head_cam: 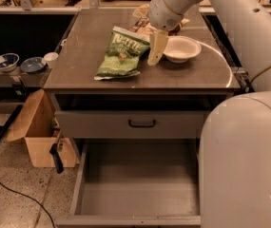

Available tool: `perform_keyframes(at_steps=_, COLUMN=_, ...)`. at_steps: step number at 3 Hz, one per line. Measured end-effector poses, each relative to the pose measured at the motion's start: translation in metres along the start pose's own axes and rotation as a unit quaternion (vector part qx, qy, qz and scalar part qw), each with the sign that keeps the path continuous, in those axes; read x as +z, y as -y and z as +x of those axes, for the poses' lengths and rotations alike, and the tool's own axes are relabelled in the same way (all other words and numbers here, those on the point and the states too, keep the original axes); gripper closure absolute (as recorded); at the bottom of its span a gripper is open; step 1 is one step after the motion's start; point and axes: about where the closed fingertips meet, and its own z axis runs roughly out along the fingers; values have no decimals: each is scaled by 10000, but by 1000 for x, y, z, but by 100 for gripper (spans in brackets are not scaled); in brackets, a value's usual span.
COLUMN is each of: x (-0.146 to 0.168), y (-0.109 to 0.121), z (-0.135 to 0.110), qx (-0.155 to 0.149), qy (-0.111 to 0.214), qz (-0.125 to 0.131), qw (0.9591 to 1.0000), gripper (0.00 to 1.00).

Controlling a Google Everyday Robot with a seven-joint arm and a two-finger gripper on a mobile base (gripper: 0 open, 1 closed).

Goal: Place green jalapeno chip bag into middle drawer

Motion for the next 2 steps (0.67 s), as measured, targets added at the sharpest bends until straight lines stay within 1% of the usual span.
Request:
perform_keyframes(at_steps=1, x=30, y=0, z=1, qx=115, qy=-119, qz=-140, qw=9998, gripper=0)
perform_keyframes(at_steps=2, x=30, y=0, z=1, qx=116, qy=-118, qz=-140, qw=9998, gripper=0)
